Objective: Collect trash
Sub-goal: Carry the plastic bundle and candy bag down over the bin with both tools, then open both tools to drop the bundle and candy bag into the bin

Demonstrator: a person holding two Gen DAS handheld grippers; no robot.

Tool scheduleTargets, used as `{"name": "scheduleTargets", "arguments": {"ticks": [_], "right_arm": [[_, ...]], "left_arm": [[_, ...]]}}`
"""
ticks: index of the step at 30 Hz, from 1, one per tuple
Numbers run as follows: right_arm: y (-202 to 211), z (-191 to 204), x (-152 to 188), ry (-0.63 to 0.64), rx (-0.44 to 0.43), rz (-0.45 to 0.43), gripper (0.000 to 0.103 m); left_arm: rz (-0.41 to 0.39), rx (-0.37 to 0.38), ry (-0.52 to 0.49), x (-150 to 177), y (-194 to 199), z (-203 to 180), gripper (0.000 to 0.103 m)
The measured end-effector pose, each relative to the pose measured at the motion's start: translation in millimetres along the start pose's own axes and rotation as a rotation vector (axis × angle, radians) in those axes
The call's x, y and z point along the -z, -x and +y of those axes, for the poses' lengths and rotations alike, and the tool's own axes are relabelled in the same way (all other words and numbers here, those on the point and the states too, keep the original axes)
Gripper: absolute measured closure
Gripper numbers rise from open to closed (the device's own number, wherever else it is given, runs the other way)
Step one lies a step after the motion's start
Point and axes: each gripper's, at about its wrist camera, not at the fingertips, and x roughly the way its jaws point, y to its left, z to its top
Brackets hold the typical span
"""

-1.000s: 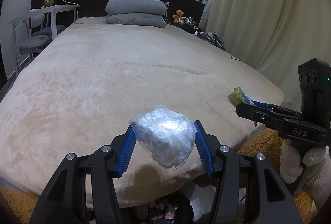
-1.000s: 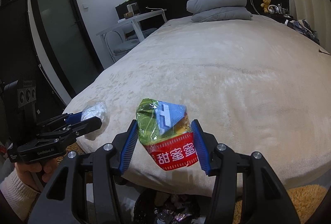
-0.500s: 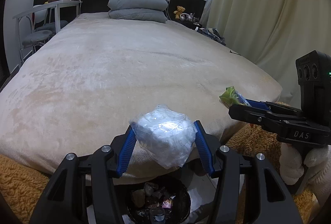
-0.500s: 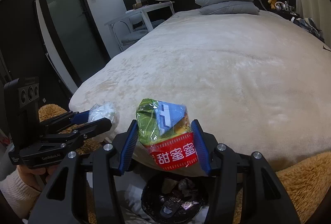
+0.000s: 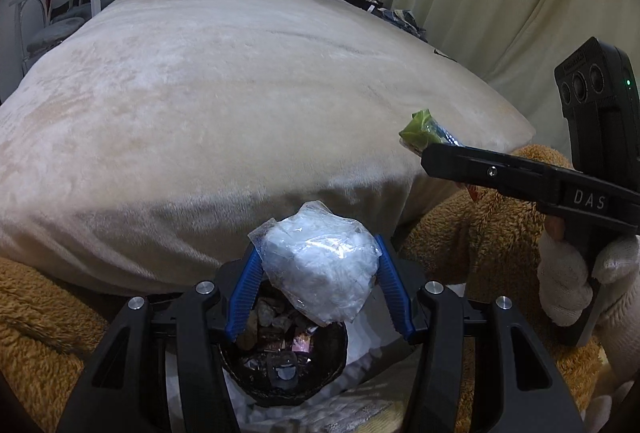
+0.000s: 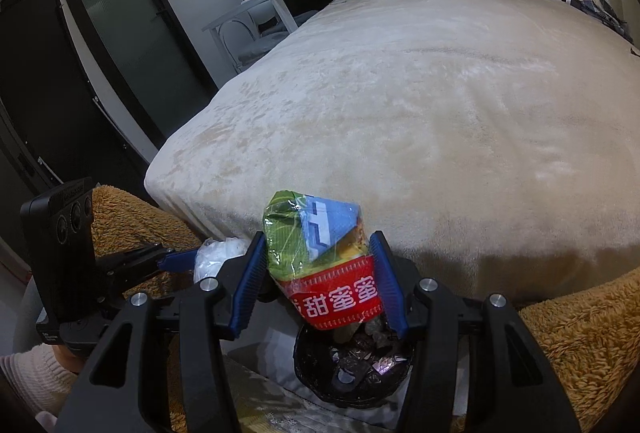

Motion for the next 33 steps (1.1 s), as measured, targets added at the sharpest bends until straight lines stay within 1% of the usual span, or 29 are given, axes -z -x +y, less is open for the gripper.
{"name": "scheduleTargets", "arguments": {"ticks": [3, 8, 10, 14, 17, 23, 26, 31, 33], "right_arm": [[-6, -2, 5, -0.015, -0.001, 0.041, 0.050], [-27, -11, 12, -0.098, -0.021, 0.158, 0.050], [-36, -11, 17, -0.103, 0.003, 0.199, 0.050], [-49, -13, 24, -0.120, 0.014, 0.257, 0.050], [-63, -17, 30, -0.144, 0.023, 0.316, 0.050], [-84, -23, 35, -0.185, 0.028, 0.400, 0.050], [-95, -27, 40, -0.207, 0.029, 0.445, 0.050], [-109, -32, 44, -0.227, 0.035, 0.499, 0.050], [-115, -34, 45, -0.233, 0.039, 0.514, 0.050]], "left_arm": [[0.060, 0.000, 0.007, 4, -12, 2, 0.049], [0.174, -0.004, 0.039, 11, -33, 12, 0.049], [0.224, -0.004, 0.066, 14, -41, 17, 0.049], [0.293, 0.010, 0.093, 20, -56, 22, 0.049], [0.336, 0.012, 0.111, 22, -66, 26, 0.049], [0.418, 0.011, 0.169, 30, -82, 40, 0.049], [0.452, 0.014, 0.177, 32, -89, 39, 0.049], [0.499, 0.028, 0.207, 35, -101, 45, 0.049], [0.517, 0.019, 0.202, 37, -106, 46, 0.049]]}}
